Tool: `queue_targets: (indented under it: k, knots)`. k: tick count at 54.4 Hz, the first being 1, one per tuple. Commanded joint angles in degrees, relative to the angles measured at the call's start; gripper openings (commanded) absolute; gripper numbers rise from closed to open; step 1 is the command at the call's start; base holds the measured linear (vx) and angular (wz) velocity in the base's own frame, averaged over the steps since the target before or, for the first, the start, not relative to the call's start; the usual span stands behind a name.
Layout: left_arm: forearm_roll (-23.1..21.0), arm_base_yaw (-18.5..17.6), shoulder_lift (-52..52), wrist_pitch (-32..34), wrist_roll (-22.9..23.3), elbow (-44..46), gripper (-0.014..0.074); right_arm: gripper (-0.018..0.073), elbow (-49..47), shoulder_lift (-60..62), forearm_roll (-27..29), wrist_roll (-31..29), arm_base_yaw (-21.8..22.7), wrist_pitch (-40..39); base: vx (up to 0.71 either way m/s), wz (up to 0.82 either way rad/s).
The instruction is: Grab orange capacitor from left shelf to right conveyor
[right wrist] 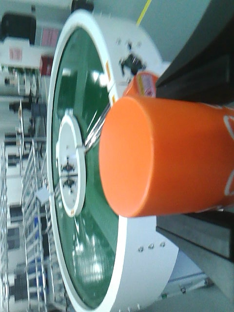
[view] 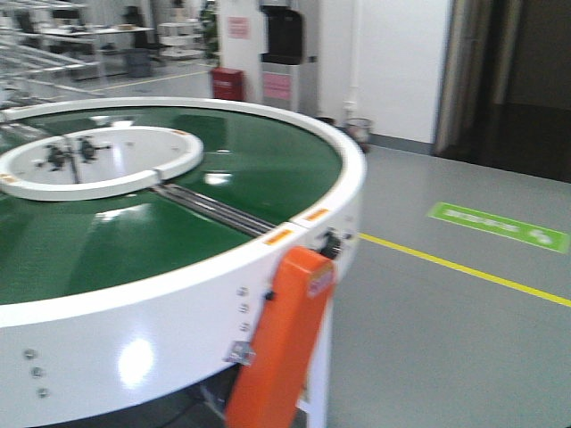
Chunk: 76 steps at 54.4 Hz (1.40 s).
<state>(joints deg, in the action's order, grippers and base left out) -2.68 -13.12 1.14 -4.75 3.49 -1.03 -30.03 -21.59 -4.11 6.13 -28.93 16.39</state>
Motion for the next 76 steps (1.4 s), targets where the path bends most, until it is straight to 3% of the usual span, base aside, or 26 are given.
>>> queue_targets:
  k: [1,30,76]
  knots:
    - [-0.27,-0.44,0.22,4.75,0.32,1.71,-0.0006,-0.0008,-1.70,-0.44,-0.51,-0.02,0.22,-5.02,0.36,0.70]
    - [-0.27,-0.44,0.22,4.75,0.32,1.71,-0.0006,-0.0008,-1.70,-0.44,-0.51,-0.02,0.22,-5.02,0.37,0.54]
    - [-0.27,-0.44,0.22,4.75,0.32,1.71,-0.0006,-0.0008,-1.70,-0.44,-0.51,-0.02,0.22,-5.02,0.33,0.14]
